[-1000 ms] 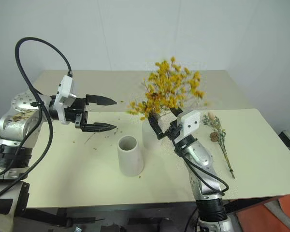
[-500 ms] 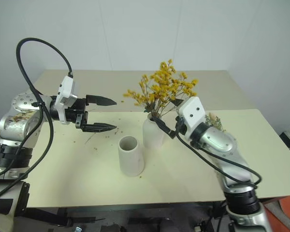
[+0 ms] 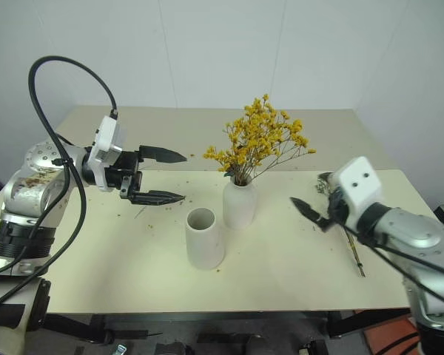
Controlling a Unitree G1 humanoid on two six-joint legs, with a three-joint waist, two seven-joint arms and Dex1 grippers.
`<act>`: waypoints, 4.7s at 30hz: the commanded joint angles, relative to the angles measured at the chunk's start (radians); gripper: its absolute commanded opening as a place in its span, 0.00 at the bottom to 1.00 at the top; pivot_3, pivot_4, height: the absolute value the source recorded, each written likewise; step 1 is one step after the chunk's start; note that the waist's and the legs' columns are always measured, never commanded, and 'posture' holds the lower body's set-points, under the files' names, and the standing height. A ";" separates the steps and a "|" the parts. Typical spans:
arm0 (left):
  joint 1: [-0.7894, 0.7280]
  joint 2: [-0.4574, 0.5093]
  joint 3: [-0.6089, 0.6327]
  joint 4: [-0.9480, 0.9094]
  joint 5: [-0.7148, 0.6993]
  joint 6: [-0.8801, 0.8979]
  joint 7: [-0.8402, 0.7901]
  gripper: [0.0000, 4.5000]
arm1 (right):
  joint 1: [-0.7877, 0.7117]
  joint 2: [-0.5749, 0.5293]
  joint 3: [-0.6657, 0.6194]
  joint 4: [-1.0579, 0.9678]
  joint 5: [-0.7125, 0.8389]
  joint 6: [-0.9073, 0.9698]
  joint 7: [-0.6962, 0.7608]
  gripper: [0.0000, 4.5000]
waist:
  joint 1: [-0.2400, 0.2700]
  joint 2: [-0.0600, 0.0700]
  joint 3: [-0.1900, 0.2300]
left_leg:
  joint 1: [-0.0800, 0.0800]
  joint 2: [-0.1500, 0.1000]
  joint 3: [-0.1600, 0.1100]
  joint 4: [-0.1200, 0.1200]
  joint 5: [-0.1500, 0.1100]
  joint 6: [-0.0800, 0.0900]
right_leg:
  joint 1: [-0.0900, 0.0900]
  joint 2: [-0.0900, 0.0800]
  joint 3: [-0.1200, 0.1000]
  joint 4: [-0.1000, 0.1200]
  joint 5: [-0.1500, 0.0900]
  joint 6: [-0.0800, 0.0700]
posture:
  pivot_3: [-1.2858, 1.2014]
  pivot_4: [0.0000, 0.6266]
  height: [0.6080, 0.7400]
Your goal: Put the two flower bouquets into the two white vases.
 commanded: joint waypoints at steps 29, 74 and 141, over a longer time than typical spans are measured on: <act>0.031 -0.019 -0.096 -0.178 0.003 0.009 -0.061 1.00 | -0.242 -0.023 0.260 0.703 -0.161 -0.013 0.024 0.80 | -0.006 0.000 0.000 | 0.001 0.000 0.002 0.000 0.000 0.000 | 0.000 0.000 0.002 0.000 0.000 0.000 | 0.52 0.24 1.00; 0.086 0.124 0.027 -0.065 -0.025 0.012 -0.022 1.00 | 0.227 0.559 -0.097 -0.351 0.544 -0.559 -0.141 0.00 | -0.021 0.003 -0.001 | 0.006 0.001 0.002 -0.001 0.000 0.000 | 0.003 0.002 0.003 0.001 -0.002 0.002 | 0.52 0.24 1.00; 0.337 0.290 0.194 -0.243 -0.133 0.123 0.039 1.00 | -0.062 0.663 0.401 0.179 0.298 -0.726 0.316 1.00 | -0.019 0.004 0.000 | 0.004 0.002 0.000 -0.002 0.000 0.000 | 0.000 0.002 0.000 0.001 -0.001 -0.001 | 0.52 0.24 1.00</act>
